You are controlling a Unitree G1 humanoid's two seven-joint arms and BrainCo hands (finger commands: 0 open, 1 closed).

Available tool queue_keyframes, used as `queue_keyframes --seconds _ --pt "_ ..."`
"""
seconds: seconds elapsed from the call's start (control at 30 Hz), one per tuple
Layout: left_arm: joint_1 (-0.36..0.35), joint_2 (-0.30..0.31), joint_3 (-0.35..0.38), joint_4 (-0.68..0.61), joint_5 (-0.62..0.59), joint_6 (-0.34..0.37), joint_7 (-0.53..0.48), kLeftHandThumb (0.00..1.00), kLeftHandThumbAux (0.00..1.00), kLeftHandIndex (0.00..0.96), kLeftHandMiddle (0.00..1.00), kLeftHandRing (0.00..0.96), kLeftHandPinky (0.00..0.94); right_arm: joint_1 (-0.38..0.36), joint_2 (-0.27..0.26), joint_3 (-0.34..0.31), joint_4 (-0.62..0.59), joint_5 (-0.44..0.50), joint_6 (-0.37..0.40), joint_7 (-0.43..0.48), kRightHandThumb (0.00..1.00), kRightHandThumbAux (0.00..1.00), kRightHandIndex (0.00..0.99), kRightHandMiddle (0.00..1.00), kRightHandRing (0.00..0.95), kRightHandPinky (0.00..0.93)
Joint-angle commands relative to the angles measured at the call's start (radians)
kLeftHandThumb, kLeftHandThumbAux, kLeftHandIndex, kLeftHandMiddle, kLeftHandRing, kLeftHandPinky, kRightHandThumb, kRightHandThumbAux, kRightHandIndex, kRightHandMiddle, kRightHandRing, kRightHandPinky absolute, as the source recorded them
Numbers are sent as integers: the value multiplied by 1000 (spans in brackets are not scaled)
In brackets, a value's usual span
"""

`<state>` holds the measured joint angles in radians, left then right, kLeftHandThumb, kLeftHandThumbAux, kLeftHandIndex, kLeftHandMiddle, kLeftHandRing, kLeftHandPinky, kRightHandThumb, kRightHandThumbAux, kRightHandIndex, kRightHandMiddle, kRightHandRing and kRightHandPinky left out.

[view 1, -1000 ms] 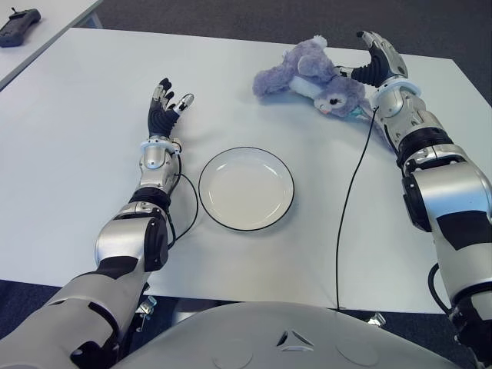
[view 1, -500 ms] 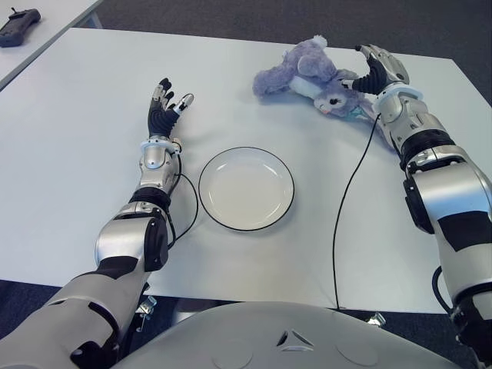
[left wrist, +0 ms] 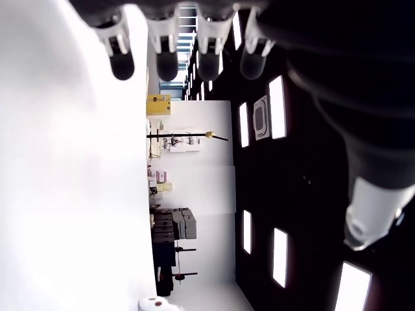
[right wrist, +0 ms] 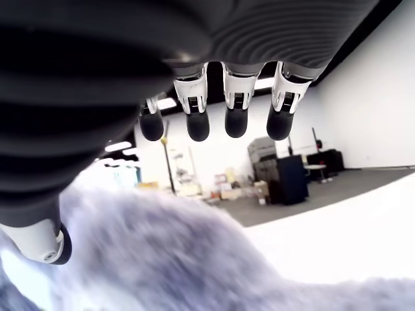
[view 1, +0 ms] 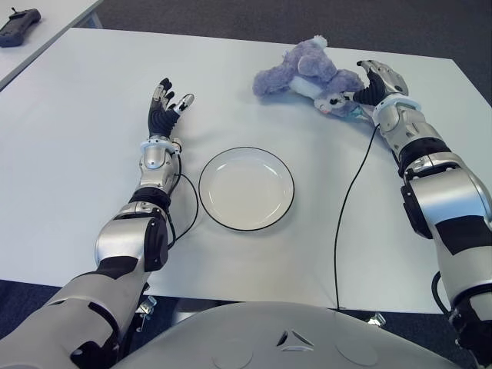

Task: Put the doll into the plate.

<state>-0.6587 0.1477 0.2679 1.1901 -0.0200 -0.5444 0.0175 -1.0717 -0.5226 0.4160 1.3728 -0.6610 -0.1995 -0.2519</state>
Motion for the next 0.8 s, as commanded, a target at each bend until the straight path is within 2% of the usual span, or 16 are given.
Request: queue_keyframes --seconds 0.03,0.37,0.8 --pt "223 -56 -1 144 3 124 25 0 611 0 26 0 0 54 44 -14 17 10 27 18 297 537 0 0 5 57" --pt "231 -52 -1 143 4 118 26 0 606 0 32 0 0 131 102 -84 21 67 50 -10 283 561 10 25 31 85" --pt "233 -53 -2 142 2 118 28 0 583 0 40 1 0 170 130 -137 17 97 28 -23 283 608 28 42 40 68"
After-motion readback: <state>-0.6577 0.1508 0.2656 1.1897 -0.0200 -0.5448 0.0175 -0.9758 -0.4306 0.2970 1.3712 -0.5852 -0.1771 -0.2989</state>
